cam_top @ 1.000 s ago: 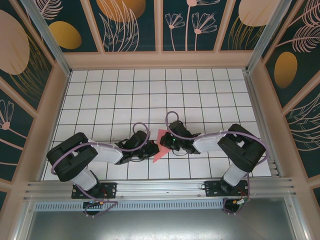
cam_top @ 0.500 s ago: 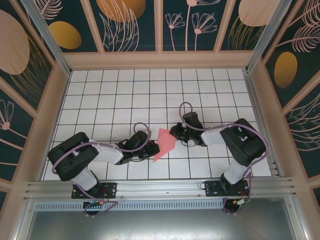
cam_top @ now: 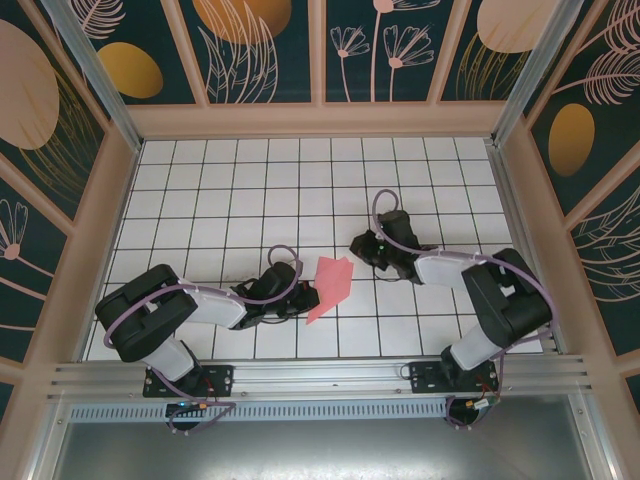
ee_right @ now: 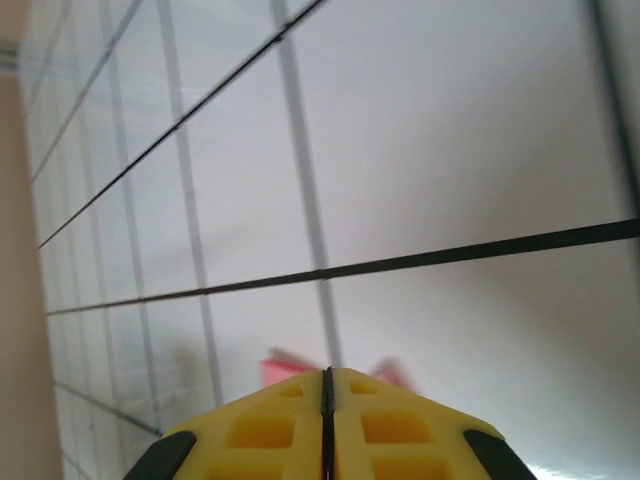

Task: Fold a paper plane with a square sheet of paper (pick it up from the middle)
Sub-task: Fourth fold the wing at the center of the table.

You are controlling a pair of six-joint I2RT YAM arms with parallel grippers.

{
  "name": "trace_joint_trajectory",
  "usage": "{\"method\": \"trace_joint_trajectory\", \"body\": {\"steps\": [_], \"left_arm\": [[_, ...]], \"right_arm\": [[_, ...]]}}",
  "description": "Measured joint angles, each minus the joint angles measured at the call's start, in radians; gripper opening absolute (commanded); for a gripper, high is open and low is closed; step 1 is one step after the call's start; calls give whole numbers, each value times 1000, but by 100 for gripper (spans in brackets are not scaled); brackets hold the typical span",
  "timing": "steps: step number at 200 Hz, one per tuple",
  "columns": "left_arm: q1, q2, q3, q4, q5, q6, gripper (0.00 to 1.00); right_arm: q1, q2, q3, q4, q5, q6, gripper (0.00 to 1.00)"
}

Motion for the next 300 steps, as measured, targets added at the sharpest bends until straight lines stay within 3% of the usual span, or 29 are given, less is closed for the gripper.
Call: {"method": "trace_joint_trajectory", "body": {"steps": [59, 107, 170, 225, 263, 300], "left_arm": [[0, 0, 3, -4, 0, 4, 0], [0, -2, 3, -8, 7, 36, 0], [5, -64, -37, -57, 66, 139, 11], [5, -211, -69, -266, 81, 164, 13], [4, -336, -27, -455, 31, 152, 20], [4, -366, 58, -402, 20, 124, 23]], "right_arm": [[172, 70, -7, 63, -26, 48, 9], [172, 145, -29, 90, -24, 92, 6], [172, 145, -35, 100, -13, 131, 5], [174, 145, -35, 101, -10, 143, 5], [177, 146, -36, 104, -3, 147, 5], [178, 149, -36, 111, -1, 147, 5]]}}
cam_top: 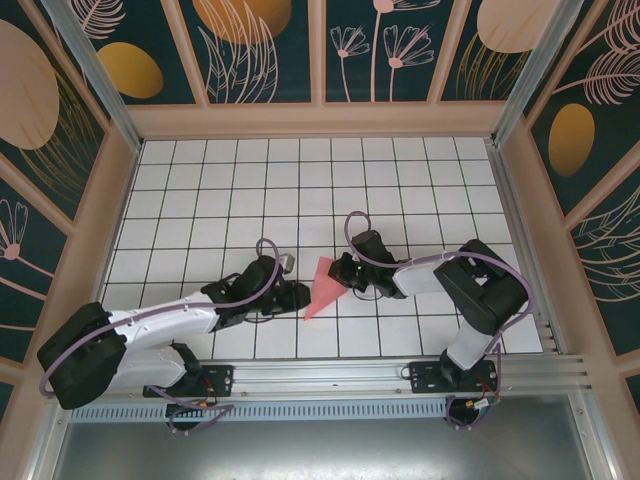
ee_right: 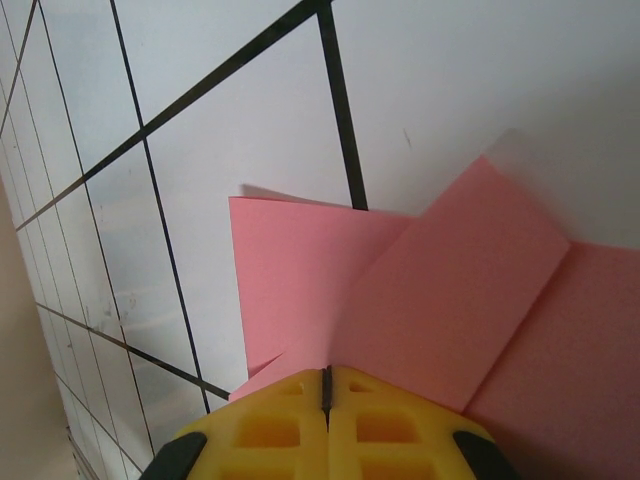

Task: Fold a paper plane with a square sheet of paper (pick it up from the middle)
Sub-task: Fourth fold the wing at the center of the table.

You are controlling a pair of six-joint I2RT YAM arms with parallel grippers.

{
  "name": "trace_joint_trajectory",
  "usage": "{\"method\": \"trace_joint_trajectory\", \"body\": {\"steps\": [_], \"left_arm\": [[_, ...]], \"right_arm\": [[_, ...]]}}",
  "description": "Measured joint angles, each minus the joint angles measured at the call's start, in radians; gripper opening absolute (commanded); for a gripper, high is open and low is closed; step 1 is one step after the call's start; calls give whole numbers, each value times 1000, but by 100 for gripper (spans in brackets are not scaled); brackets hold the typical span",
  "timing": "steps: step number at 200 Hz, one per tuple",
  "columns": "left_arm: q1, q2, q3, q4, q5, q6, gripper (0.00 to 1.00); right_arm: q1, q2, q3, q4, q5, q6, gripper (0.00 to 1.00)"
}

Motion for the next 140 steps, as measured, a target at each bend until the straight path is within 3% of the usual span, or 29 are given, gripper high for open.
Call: {"method": "trace_joint_trajectory", "body": {"steps": [62, 140], "left_arm": [[0, 254, 31, 115, 92, -21, 21], [0, 159, -59, 197, 132, -47, 29]], "right_arm": [[3, 2, 0, 4, 6, 0, 6], [24, -33, 0, -48, 39, -42, 9]]}}
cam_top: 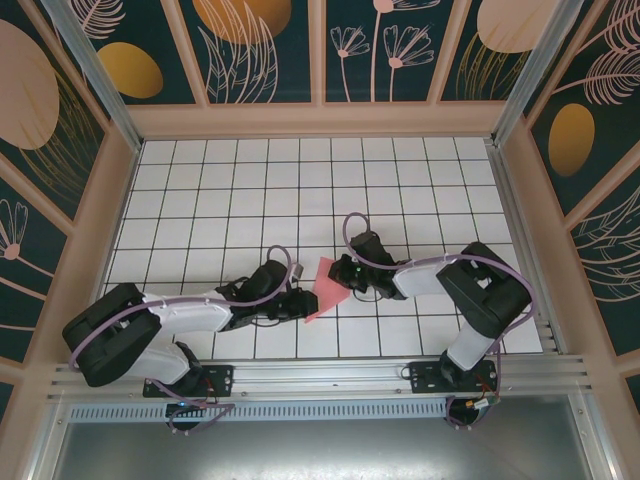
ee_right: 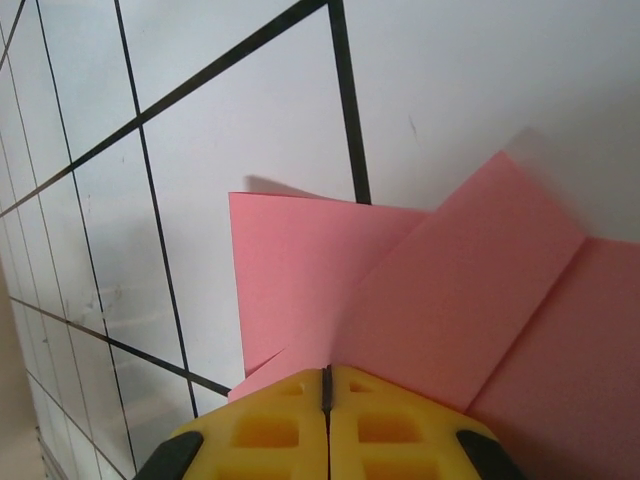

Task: Fold a paper plane with a square sheet of paper (pick it up from the middle)
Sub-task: Fourth fold the wing at the center of the table.

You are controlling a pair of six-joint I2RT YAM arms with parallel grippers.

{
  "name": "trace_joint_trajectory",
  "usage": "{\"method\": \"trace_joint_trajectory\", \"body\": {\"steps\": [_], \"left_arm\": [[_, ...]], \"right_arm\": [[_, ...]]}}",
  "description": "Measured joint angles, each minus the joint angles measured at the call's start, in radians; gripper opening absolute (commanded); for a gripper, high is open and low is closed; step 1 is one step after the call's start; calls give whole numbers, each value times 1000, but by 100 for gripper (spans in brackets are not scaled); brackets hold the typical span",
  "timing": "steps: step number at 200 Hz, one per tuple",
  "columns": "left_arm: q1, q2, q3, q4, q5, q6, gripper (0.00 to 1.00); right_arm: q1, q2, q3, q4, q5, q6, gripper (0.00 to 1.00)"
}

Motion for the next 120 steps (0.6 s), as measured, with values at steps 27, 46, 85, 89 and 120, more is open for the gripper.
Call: {"method": "trace_joint_trajectory", "body": {"steps": [27, 46, 85, 89, 120], "left_arm": [[0, 2, 0, 33, 25, 0, 30], [0, 23, 0, 56, 43, 0, 29], [0, 83, 0, 74, 63, 0, 27], [0, 87, 1, 74, 63, 0, 26], [0, 120, -10, 89, 63, -10, 24]], "right_arm": [[5, -25, -3, -44, 9, -12, 11], [6, -33, -3, -63, 16, -20, 12], [6, -33, -3, -65, 17, -23, 12], [6, -33, -3, -65, 17, -23, 12], [7, -33, -3, -65, 18, -23, 11]]}}
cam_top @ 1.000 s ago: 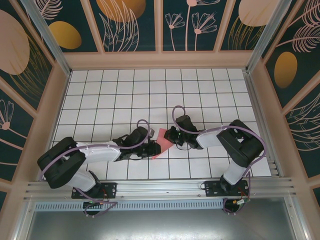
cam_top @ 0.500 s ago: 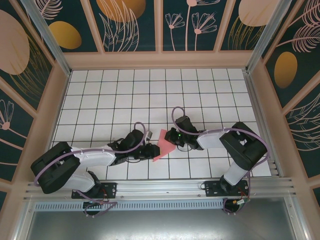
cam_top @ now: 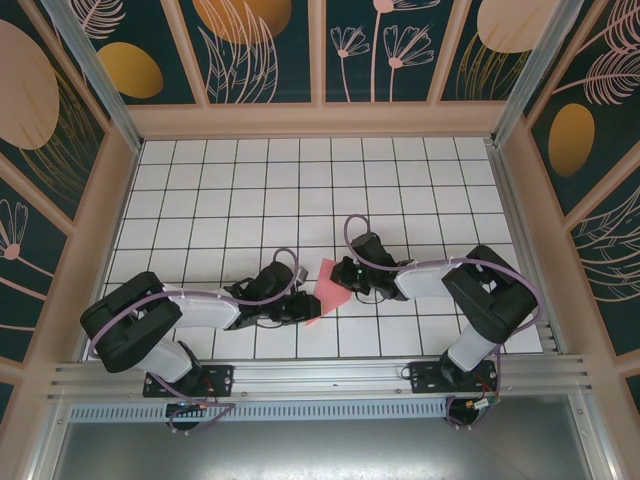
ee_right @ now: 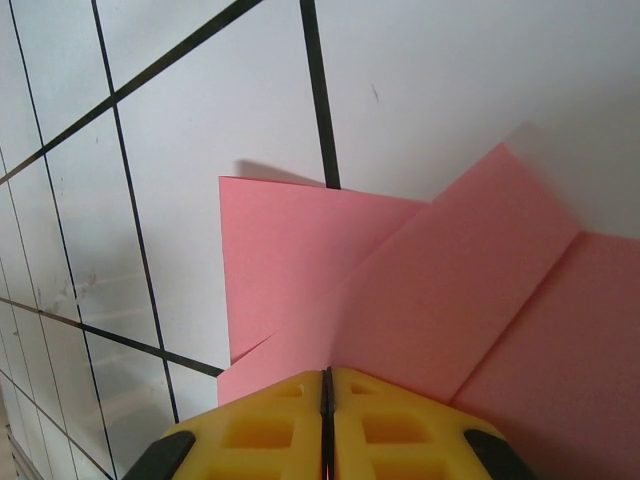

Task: Fold a paper plane with a square sheet of paper (pick it up from the middle)
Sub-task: Fourth fold the wing at the center of the table.

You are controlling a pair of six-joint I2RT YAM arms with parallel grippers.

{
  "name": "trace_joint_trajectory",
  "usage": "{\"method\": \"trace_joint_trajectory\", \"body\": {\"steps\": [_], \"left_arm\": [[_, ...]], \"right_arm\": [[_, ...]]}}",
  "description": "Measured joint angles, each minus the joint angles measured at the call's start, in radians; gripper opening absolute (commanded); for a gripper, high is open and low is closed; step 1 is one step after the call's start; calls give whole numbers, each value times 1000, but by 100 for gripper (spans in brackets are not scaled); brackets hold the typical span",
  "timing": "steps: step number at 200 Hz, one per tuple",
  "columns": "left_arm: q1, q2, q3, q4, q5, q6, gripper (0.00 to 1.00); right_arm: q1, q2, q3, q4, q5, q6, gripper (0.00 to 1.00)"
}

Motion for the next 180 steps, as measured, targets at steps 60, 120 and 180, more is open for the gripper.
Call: {"method": "trace_joint_trajectory", "body": {"steps": [60, 120, 180], "left_arm": [[-18, -11, -81, 112, 8, -16, 22], [-53, -243, -171, -82, 2, -37, 24], [-46, -537, -164, -263, -178, -58, 32]], "right_arm": [[5, 0, 0, -5, 8, -1, 12], [8, 1, 8, -15, 11, -29, 12], [64, 15, 79, -85, 10, -179, 13]]}}
